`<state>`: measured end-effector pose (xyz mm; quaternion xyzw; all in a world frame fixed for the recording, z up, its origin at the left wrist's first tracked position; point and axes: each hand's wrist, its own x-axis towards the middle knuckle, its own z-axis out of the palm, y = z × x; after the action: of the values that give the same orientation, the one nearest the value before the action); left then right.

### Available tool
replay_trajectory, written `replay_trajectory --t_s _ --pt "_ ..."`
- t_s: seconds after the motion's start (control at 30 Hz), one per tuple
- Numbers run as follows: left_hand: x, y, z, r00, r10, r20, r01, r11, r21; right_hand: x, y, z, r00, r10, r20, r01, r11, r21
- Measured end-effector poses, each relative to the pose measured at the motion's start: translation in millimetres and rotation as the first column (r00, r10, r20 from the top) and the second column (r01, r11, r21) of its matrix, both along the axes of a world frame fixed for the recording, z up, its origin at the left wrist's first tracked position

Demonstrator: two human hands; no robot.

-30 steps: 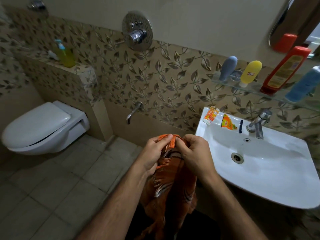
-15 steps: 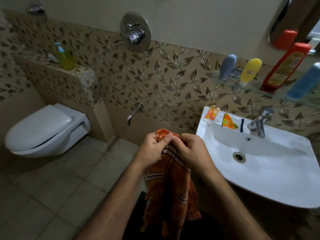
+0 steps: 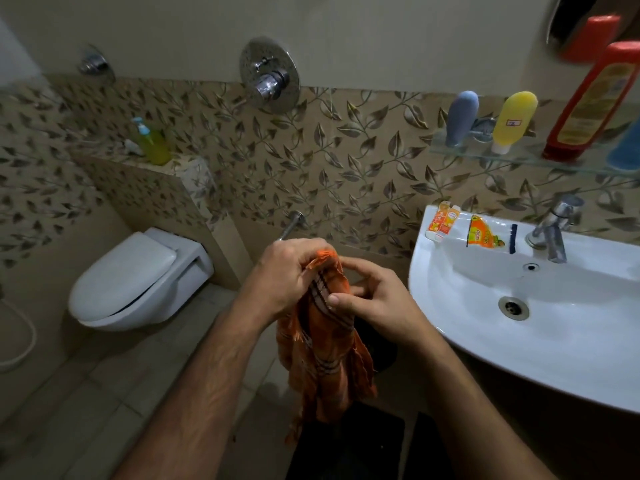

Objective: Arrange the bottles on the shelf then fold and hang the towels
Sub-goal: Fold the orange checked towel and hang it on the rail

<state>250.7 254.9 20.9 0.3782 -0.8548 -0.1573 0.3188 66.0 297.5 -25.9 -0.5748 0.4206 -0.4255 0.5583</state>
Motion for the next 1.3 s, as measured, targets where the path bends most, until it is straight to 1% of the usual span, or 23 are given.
replay_trajectory --t_s 0.07,0.13,0.2,0.3,0.33,0.37,0.5,0.57,0.7,0.77,0.83,0.87,0.9,0.97,1.03,1.1,1.2,1.3 --pt "1.5 1.0 7.0 0.999 -0.008 0.036 0.009 1.000 -0.018 4.0 -1.9 0.9 0.994 0.091 0.057 -0.096 0.992 0.079" --pt "5.3 2.5 12.7 0.998 0.000 0.064 0.002 1.000 -0.028 8.3 -4.0 0.4 0.991 0.130 0.030 -0.132 0.985 0.110" --pt "10.5 3.0 16.7 0.997 0.026 0.078 -0.023 0.999 -0.046 12.4 -6.3 0.4 0.995 0.087 -0.054 -0.080 0.990 0.115" --pt "19.4 4.9 20.2 0.994 0.082 0.068 -0.077 0.995 -0.068 16.9 -9.6 -3.3 0.982 -0.038 -0.185 0.057 0.993 0.099" --pt "22.6 5.3 21.4 0.993 0.105 0.048 -0.101 0.992 -0.072 18.1 -9.7 -4.1 0.975 -0.069 -0.211 0.091 0.992 0.093" --pt "25.6 5.5 22.4 0.991 0.131 0.026 -0.129 0.989 -0.073 19.5 -8.3 -4.5 0.975 -0.086 -0.203 0.107 0.989 0.098" --pt "35.1 6.2 25.8 0.979 0.204 -0.022 -0.205 0.978 -0.044 23.0 -0.7 -3.8 0.996 -0.089 -0.016 0.091 0.989 0.114" --pt "35.8 9.2 28.3 0.979 0.198 -0.050 -0.200 0.979 -0.027 24.9 1.7 -2.2 0.995 -0.067 0.076 0.055 0.988 0.144" --pt "33.1 17.1 34.0 0.983 0.168 -0.069 -0.169 0.985 -0.021 30.3 4.2 0.4 0.970 0.022 0.243 -0.079 0.970 0.229" --pt "33.4 20.9 36.4 0.984 0.152 -0.089 -0.154 0.988 -0.018 31.5 6.0 0.0 0.948 0.038 0.316 -0.110 0.970 0.216" --pt "35.3 23.9 38.4 0.984 0.144 -0.106 -0.145 0.989 -0.003 32.3 8.8 -1.6 0.933 0.020 0.360 -0.099 0.974 0.203" --pt "35.7 25.7 39.0 0.985 0.136 -0.108 -0.136 0.991 0.008 32.0 9.9 -1.9 0.941 0.004 0.338 -0.074 0.978 0.193" --pt "35.3 27.4 39.2 0.986 0.125 -0.107 -0.123 0.992 0.022 31.3 10.9 -1.4 0.959 -0.006 0.284 -0.046 0.984 0.174" --pt "33.0 30.6 39.4 0.991 0.104 -0.088 -0.101 0.994 0.045 30.2 11.8 0.9 0.990 0.012 0.140 -0.029 0.992 0.120" --pt "30.7 33.8 39.5 0.992 0.104 -0.066 -0.101 0.993 0.056 28.8 13.1 2.2 0.999 0.038 0.025 -0.040 0.995 0.094" --pt "30.7 36.5 40.3 0.991 0.113 -0.066 -0.109 0.992 0.058 26.3 14.5 0.5 0.997 0.006 -0.075 0.000 0.996 0.090" --pt "31.7 40.6 41.0 0.990 0.116 -0.086 -0.112 0.993 0.044 21.3 15.3 -6.9 0.987 -0.026 -0.156 0.044 0.993 0.113" --pt "31.4 43.7 41.6 0.984 0.097 -0.150 -0.092 0.995 0.036 16.7 13.8 -15.6 0.974 0.031 -0.224 0.016 0.979 0.205"
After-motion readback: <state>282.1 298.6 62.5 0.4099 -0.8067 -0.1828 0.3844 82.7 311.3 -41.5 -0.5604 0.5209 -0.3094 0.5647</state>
